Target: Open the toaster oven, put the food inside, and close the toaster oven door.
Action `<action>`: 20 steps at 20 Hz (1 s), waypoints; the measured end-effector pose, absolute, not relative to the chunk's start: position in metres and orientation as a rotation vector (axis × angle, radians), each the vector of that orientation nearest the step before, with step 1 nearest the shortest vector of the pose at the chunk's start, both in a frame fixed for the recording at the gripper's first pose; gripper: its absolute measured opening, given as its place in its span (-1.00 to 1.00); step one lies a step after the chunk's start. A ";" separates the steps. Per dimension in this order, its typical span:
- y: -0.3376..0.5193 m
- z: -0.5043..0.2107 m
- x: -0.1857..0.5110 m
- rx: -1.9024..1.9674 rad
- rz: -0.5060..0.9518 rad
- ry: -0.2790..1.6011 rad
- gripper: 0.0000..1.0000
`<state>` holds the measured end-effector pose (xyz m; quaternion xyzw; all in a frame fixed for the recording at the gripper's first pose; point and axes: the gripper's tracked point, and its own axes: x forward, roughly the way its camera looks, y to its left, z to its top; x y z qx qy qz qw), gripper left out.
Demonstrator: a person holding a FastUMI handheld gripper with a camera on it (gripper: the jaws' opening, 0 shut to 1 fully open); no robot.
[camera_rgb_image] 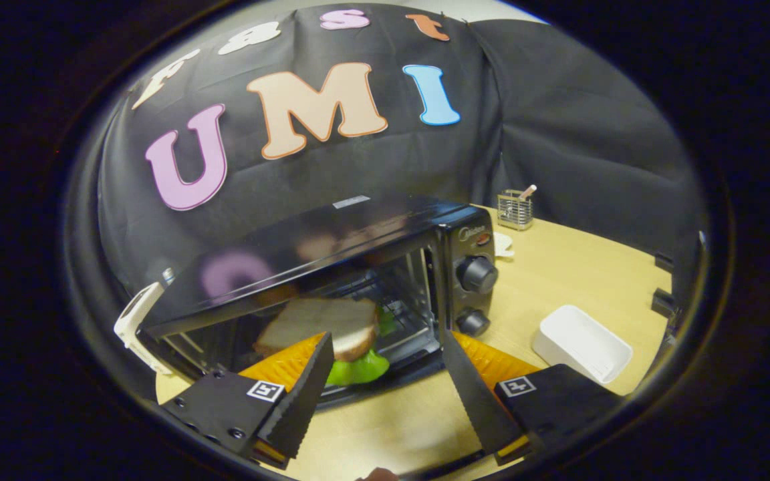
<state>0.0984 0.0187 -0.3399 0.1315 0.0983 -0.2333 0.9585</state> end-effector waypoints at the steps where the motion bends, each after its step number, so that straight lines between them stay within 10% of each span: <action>1: 0.024 -0.341 0.090 0.261 -0.465 0.226 1.00; 20: 0.103 -0.434 -0.056 0.051 -0.205 0.752 1.00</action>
